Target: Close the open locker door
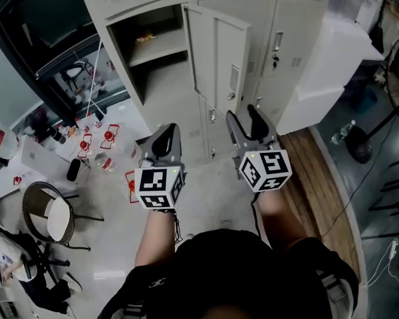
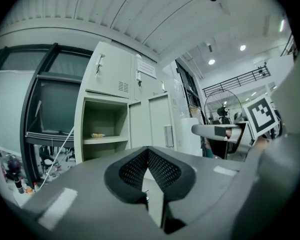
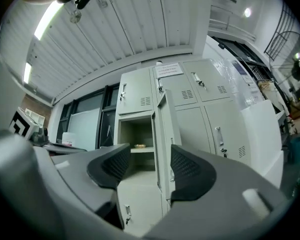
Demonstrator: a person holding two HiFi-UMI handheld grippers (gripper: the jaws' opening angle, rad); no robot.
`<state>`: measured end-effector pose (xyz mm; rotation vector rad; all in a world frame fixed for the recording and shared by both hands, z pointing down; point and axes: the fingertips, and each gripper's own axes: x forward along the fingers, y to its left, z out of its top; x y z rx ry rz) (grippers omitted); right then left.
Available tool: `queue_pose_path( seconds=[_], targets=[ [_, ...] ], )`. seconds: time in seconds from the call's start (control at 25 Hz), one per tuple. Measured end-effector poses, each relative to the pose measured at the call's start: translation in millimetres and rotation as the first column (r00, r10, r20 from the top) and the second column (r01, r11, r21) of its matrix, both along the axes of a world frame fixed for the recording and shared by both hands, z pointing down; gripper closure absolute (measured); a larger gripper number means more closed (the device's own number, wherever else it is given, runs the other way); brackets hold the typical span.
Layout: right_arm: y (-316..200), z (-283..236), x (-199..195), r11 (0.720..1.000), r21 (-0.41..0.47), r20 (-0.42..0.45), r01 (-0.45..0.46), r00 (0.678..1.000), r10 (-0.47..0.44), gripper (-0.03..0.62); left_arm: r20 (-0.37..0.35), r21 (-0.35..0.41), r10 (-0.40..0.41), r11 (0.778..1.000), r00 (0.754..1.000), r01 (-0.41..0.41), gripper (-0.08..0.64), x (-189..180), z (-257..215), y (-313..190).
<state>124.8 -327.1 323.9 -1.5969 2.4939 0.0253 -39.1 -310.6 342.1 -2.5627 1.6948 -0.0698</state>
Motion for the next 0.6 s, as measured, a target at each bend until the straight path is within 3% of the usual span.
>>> queue_pose_path(
  seconds=[0.12, 0.44, 0.6],
  targets=[
    [-7, -6, 4, 0.999, 0.032, -0.005, -0.031, 1.0, 0.031, 0.272, 0.002, 0.0, 0.002, 1.0, 1.0, -0.002, 0.56, -5, 0, -3],
    [-39, -7, 13, 0.999, 0.014, -0.049, -0.037, 0.998, 0.037, 0.268, -0.065, -0.014, 0.018, 1.0, 0.998, -0.019, 0.56, -14, 0, -12],
    [-64, -5, 18, 1.0, -0.006, -0.063, -0.02, 0.998, 0.019, 0.27, -0.036, -0.008, -0.016, 1.0, 0.999, 0.016, 0.56, -20, 1, -14]
  ],
)
